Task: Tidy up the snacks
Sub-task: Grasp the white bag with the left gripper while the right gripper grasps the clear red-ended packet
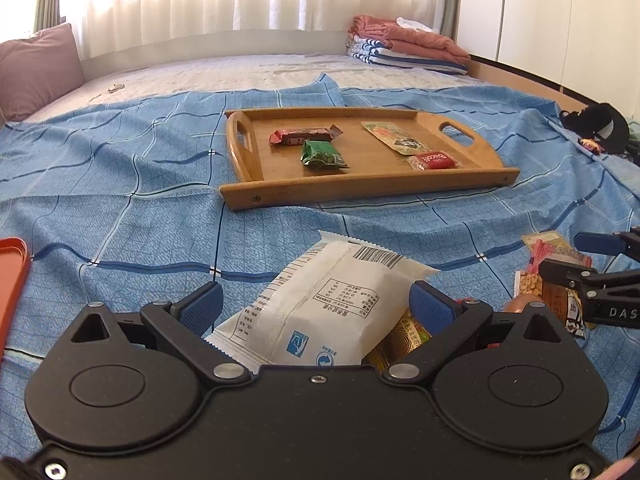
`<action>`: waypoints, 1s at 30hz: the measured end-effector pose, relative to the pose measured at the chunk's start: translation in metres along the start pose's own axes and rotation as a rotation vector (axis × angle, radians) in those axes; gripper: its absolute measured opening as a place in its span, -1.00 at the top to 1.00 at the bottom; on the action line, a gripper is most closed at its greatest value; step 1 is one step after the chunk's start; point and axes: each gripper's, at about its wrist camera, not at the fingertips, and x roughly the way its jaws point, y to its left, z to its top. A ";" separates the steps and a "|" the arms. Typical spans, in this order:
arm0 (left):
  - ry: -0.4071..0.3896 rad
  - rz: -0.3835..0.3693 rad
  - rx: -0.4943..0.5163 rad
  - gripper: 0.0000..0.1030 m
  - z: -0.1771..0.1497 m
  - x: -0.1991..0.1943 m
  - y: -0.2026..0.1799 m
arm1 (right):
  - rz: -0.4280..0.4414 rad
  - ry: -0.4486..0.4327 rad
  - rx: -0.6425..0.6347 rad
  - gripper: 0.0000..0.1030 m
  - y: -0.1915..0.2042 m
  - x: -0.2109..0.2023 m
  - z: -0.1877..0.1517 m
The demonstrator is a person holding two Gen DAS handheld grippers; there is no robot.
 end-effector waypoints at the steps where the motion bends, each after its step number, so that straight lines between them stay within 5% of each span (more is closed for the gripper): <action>1: 0.001 -0.007 -0.003 -0.93 0.000 0.001 0.001 | -0.003 -0.008 -0.004 -0.51 0.001 0.000 0.000; 8: 0.018 -0.102 -0.061 -0.68 0.003 0.009 0.011 | 0.011 -0.016 0.002 -0.50 0.002 0.005 -0.003; 18: 0.023 -0.105 -0.048 -0.63 0.000 0.020 0.007 | 0.024 0.013 0.023 -0.51 0.000 0.013 -0.006; 23: 0.021 -0.094 -0.052 -0.36 0.001 0.016 0.003 | 0.037 0.044 0.032 -0.49 -0.001 0.017 -0.003; 30: 0.031 -0.070 -0.057 -0.36 0.003 0.012 0.001 | 0.067 0.077 0.021 -0.06 0.005 0.016 0.005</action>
